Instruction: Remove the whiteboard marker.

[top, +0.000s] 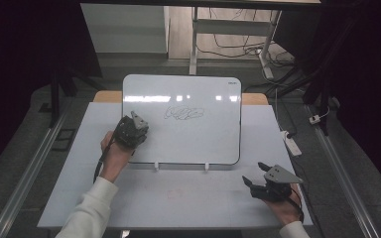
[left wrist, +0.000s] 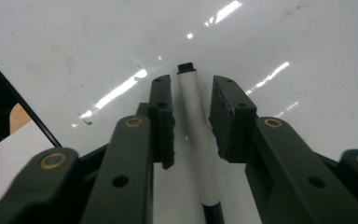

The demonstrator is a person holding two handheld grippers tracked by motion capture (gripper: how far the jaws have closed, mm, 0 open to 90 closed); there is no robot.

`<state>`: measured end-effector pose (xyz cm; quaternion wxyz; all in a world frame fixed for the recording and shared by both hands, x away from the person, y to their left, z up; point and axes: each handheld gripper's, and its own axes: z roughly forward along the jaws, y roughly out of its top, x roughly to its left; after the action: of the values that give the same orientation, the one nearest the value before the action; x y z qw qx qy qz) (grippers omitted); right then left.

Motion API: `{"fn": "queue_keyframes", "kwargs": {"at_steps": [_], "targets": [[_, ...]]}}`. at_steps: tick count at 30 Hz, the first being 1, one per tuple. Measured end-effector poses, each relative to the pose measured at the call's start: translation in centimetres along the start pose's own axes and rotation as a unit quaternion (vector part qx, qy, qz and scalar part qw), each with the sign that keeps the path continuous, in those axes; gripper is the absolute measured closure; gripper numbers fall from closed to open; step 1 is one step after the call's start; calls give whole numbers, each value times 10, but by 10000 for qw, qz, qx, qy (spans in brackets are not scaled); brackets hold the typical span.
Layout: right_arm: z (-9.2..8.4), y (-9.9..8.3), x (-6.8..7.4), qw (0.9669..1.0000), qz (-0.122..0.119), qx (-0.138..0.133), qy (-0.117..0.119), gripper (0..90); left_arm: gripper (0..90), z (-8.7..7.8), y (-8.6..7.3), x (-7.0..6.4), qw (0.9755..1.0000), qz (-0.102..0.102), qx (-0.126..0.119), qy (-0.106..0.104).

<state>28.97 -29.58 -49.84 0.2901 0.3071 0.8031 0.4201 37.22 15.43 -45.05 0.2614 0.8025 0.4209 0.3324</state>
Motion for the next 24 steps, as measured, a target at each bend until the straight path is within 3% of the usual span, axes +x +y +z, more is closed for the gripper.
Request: {"fn": "queue_keyframes", "kwargs": {"at_steps": [4,11,17,19,20,21,23,24], "targets": [[0,0,0,10000,8,-10,-34,252,766,1,2,-6,9998,143,-10,120],[0,0,0,10000,-15,-22,-69,259,811,1,1,-11,9997,230,-70,76],[-1,0,0,9999,-16,-74,-84,265,812,-9,1,-9,9995,254,-180,-9],[-1,0,0,9999,-3,-83,-72,268,812,-21,1,-6,9990,162,-360,-226],[-1,0,0,9999,-6,-95,-66,272,812,-21,1,-6,9990,162,-360,-226],[-1,0,0,9999,-4,-105,-53,276,812,-30,2,-3,9975,47,-519,-467],[-1,1,1,9999,9,-146,-34,286,812,-40,2,-2,9954,-22,-676,-678],[-1,1,1,9999,9,-146,-34,286,812,-40,2,-2,9954,-22,-676,-678]]}}
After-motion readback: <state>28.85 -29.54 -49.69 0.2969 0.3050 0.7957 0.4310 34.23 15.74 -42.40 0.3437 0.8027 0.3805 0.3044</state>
